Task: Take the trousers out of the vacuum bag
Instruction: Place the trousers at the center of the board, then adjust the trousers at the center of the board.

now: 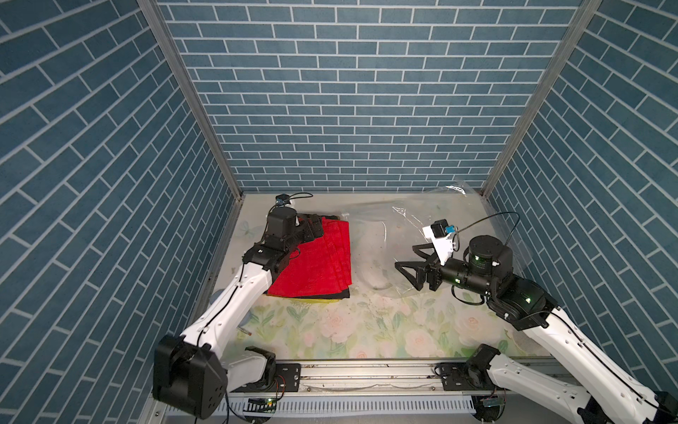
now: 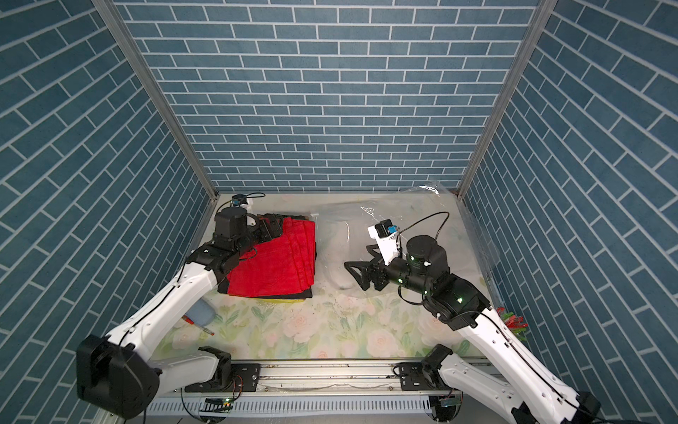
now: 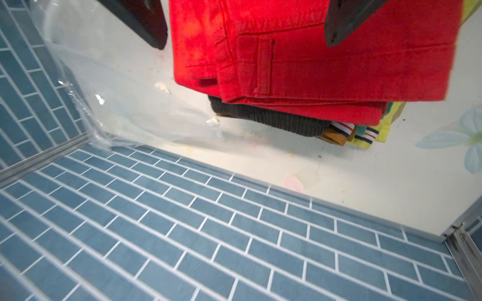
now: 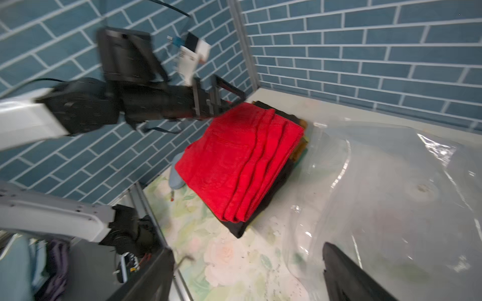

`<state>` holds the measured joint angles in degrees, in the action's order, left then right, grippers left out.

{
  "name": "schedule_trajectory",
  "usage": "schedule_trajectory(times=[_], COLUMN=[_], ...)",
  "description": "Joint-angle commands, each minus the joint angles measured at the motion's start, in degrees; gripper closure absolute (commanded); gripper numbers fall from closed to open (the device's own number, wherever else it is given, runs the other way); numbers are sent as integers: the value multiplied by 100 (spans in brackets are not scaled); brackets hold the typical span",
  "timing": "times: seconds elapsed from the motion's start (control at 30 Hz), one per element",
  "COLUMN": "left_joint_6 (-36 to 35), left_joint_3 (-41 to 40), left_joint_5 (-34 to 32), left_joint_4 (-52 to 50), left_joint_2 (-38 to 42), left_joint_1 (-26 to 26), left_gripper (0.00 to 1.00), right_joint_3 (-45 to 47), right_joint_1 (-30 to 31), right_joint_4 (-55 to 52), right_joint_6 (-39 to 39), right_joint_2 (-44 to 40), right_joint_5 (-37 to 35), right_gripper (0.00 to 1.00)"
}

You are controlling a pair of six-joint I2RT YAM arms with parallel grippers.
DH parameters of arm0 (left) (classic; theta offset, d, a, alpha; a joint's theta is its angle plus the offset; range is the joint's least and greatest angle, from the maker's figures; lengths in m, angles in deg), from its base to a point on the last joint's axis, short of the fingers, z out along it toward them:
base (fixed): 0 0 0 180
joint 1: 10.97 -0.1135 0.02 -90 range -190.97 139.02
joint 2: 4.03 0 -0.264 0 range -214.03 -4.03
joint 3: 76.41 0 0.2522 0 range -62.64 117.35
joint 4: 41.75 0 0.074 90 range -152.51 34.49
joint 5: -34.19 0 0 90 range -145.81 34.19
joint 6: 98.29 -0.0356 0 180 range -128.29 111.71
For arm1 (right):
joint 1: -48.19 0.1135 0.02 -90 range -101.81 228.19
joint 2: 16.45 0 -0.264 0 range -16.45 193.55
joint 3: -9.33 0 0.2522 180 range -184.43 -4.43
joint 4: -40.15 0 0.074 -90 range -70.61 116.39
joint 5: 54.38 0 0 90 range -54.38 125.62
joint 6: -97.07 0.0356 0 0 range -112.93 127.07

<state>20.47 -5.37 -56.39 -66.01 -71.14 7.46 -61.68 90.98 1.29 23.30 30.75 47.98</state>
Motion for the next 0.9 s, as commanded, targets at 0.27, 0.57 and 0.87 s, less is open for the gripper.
schedule_trajectory(times=[0.27,0.57,0.87], left_joint_6=[1425,3463,4091], left_joint_3=[-492,-909,-1208], left_joint_5=[-952,-1816,-1977], left_joint_4=[-2385,-2786,-2838], left_joint_2=[749,511,54], left_joint_1=[1451,3585,4387], left_gripper=[1,0,0], right_joint_3=[473,434,565], right_joint_1=[-13,-17,-16], right_joint_4=[-583,-892,-1009], right_joint_6=[344,399,440], right_joint_2=[-288,-335,-544], right_joint_5=[-1236,-1212,-1279], right_gripper=[9,9,9])
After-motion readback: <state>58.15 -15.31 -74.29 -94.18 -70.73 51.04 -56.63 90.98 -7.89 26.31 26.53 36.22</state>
